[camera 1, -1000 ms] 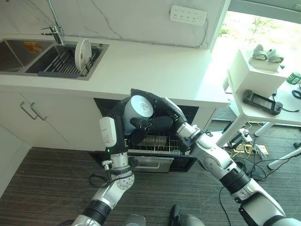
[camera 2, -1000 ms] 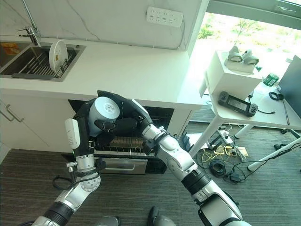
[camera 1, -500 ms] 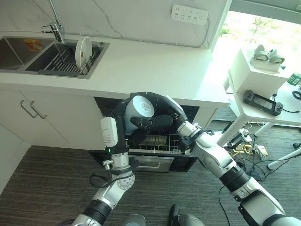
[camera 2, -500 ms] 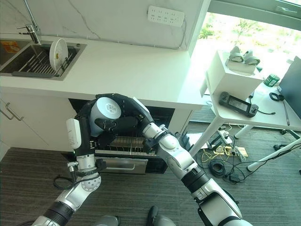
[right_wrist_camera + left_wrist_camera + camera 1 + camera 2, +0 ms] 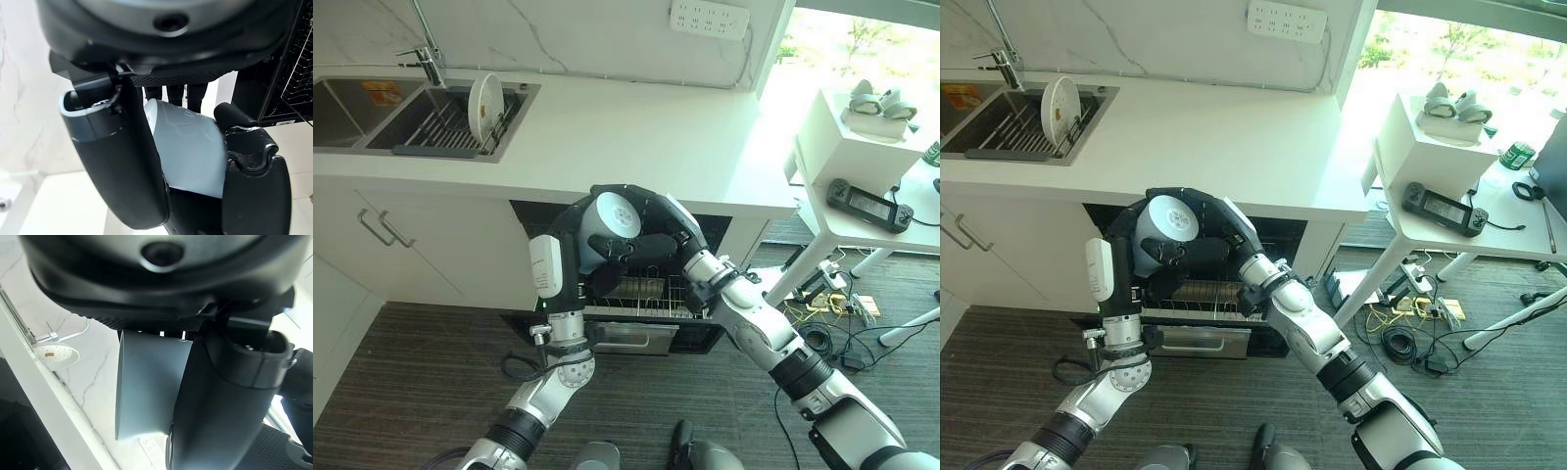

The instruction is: Place the dishes in the dishwasher.

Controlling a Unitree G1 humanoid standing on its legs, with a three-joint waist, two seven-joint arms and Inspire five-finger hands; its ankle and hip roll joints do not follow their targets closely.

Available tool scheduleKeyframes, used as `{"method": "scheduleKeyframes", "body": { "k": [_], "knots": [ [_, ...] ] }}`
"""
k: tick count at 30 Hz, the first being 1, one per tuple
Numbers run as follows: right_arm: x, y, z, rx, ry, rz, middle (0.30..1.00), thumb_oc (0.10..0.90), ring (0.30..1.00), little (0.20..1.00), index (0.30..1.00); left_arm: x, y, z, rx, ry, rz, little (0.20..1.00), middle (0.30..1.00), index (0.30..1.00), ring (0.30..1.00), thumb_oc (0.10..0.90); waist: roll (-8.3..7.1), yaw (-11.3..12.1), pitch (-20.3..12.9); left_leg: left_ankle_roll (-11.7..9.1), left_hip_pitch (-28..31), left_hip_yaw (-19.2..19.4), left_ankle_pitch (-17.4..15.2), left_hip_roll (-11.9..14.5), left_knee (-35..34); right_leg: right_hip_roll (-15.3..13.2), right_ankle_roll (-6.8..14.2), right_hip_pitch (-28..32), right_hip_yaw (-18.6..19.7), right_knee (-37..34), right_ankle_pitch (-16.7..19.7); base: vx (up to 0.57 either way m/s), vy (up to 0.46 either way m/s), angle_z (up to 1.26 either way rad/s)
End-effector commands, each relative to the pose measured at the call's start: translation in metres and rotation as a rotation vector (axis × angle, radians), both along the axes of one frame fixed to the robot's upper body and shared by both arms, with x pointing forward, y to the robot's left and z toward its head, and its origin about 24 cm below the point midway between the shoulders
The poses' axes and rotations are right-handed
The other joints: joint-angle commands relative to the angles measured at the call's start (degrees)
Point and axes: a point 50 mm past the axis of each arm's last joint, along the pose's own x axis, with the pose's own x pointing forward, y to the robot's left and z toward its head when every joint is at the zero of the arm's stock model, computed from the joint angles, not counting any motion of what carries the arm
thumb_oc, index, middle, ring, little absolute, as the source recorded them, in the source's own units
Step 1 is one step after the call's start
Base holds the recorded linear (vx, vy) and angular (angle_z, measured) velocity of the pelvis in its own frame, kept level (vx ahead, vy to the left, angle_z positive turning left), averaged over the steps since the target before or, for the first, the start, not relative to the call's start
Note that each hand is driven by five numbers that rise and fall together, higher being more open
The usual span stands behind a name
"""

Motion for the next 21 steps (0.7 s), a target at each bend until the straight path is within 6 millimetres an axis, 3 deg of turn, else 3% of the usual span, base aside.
{"method": "scheduleKeyframes", "body": {
  "k": [1,9,12,21],
  "knots": [
    [-0.017,0.03,0.062,0.388,-0.13,0.188,0.3,0.4,0.3,0.3,0.3,0.01,-0.04,0.07,-0.001,-0.326,-0.217,0.9,0.9,0.9,0.9,0.8,0.4,0.1,-2.3,2.6,-0.3,1.9,-6.3,-0.5,0.5,-3.3,8.3,6.2,3.6,1.1,-9.9,0.02,0.062,-0.02],
    [-0.02,0.03,0.046,0.597,0.052,0.199,0.3,0.4,0.3,0.3,0.3,0.015,-0.04,0.064,0.094,-0.273,-0.181,0.9,0.9,0.9,0.9,0.8,1.47,-1.0,-2.7,2.8,-0.1,2.8,-6.1,-0.5,0.5,-3.3,8.1,6.1,4.2,1.1,-10.0,0.02,0.039,-0.03],
    [-0.016,0.018,0.039,0.718,0.122,0.125,0.3,0.4,0.3,0.3,0.3,0.018,-0.037,0.059,0.146,-0.225,-0.145,0.9,0.9,0.9,0.9,0.8,2.03,-1.6,-2.8,2.9,0.0,3.2,-6.0,-0.5,0.5,-3.3,8.0,6.1,4.4,1.1,-10.1,0.02,0.06,-0.08],
    [-0.015,-0.019,0.034,0.855,0.115,-0.002,0.3,0.4,0.3,0.3,0.3,0.019,-0.025,0.055,0.23,-0.173,-0.086,0.9,0.9,0.9,0.9,0.8,2.99,-3.1,-2.9,3.1,0.1,3.9,-5.9,-0.5,0.5,-3.1,8.0,6.0,5.0,1.1,-10.2,0.01,0.03,-0.01]
  ]
}}
